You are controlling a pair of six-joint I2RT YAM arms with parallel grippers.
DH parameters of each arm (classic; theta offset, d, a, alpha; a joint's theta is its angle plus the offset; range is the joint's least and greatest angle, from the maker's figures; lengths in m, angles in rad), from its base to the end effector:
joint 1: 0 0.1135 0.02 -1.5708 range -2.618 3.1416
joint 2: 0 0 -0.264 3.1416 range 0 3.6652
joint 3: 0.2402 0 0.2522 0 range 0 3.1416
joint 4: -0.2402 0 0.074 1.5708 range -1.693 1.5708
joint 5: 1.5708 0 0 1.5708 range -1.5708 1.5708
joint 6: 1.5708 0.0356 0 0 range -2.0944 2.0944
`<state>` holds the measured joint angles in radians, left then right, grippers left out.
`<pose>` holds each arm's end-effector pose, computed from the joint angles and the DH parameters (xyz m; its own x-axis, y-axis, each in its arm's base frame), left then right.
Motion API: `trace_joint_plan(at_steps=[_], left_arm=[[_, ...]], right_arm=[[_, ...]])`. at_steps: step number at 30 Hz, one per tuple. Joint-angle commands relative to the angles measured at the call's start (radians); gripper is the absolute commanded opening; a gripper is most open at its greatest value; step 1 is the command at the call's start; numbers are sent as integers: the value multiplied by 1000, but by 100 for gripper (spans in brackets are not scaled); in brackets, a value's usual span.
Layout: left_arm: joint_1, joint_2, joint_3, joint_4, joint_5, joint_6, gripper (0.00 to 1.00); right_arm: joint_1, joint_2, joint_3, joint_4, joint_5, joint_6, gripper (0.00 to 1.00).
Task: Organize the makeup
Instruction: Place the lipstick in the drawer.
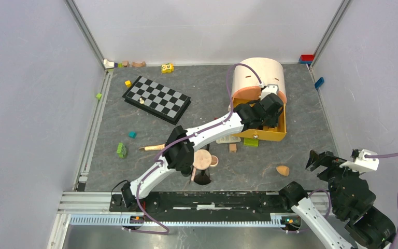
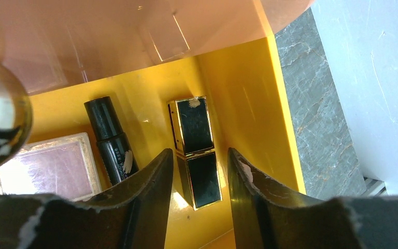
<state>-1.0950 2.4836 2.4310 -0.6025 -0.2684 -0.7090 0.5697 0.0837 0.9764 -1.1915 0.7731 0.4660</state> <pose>0.2661 -0.4958 0.2560 -0.7071 0.0018 -0.7071 0.3958 0.8297 -0.3937 -0.0212 -0.0431 0.3347 -0.1424 0.2907 -0.9462 0.2686 0.9314 0.2458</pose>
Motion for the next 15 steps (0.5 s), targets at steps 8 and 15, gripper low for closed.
trace_joint_plan(at_steps=[8, 15], left_arm=[[22, -46, 12, -8, 4, 17, 54], [23, -165, 37, -3, 42, 95, 56]], right_arm=[[9, -1, 30, -10, 33, 30, 92], [12, 12, 23, 2, 31, 24, 92]])
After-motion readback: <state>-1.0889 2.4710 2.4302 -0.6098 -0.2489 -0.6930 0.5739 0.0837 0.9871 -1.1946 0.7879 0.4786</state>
